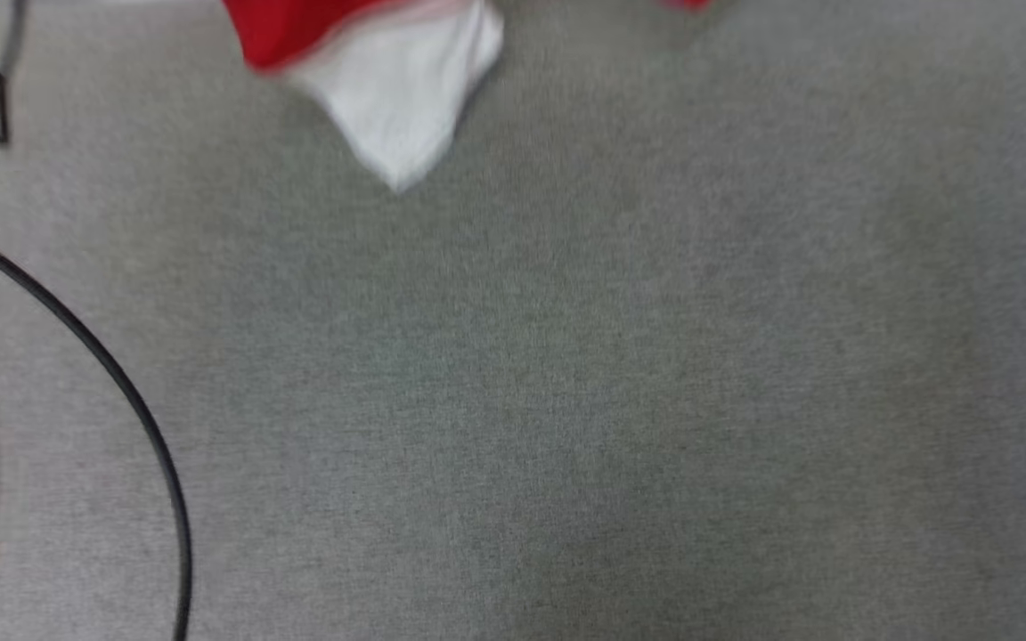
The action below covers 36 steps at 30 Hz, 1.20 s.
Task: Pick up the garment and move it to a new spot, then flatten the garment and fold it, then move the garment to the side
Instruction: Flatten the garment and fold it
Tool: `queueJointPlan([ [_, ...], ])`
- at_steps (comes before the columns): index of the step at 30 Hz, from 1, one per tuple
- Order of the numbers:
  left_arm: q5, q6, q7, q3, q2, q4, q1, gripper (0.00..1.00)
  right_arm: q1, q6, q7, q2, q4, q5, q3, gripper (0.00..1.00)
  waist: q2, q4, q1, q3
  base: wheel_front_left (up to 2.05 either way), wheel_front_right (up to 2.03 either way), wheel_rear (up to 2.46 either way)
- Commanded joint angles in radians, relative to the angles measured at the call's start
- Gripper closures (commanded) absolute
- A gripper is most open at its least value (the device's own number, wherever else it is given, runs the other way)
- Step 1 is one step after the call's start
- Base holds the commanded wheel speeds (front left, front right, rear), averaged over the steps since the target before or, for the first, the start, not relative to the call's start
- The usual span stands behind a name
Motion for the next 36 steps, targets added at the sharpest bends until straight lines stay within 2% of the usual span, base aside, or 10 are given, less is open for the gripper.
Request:
queueJointPlan([
  [1, 0.007, 0.003, -0.005, 0.002, 0.025, 0.013, -0.053, 1.0, -0.047, -0.003, -0.01, -0.015, 0.009, -0.02, -0.019, 1.0, 0.0, 0.003, -0.0001, 0.067, 0.0, 0.0, 0.0],
  [10, -0.009, 0.003, -0.012, -0.06, 0.044, 0.053, -0.253, 1.0, -0.256, -0.003, -0.056, 0.002, 0.039, -0.059, -0.042, 1.0, 0.0, 0.02, -0.0001, 0.235, 0.0, 0.0, 0.0],
  [20, -0.105, 0.003, -0.055, -0.124, 0.058, 0.134, -0.221, 1.0, -0.294, -0.003, -0.1, 0.02, 0.165, -0.067, -0.007, 1.0, 0.0, 0.028, -0.0001, 0.311, 0.0, 0.0, 0.0],
  [27, -0.237, 0.003, -0.079, -0.209, 0.068, 0.131, 0.004, 1.0, -0.119, -0.003, -0.147, 0.02, 0.232, -0.003, 0.104, 1.0, 0.0, 0.025, -0.0001, 0.251, 0.0, 0.0, 0.0],
  [36, -0.342, 0.003, -0.096, -0.236, 0.081, 0.055, 0.374, 1.0, 0.203, -0.003, -0.193, 0.0, 0.246, 0.102, 0.194, 1.0, 0.0, 0.032, -0.0001, 0.082, 0.0, 0.0, 0.0],
])
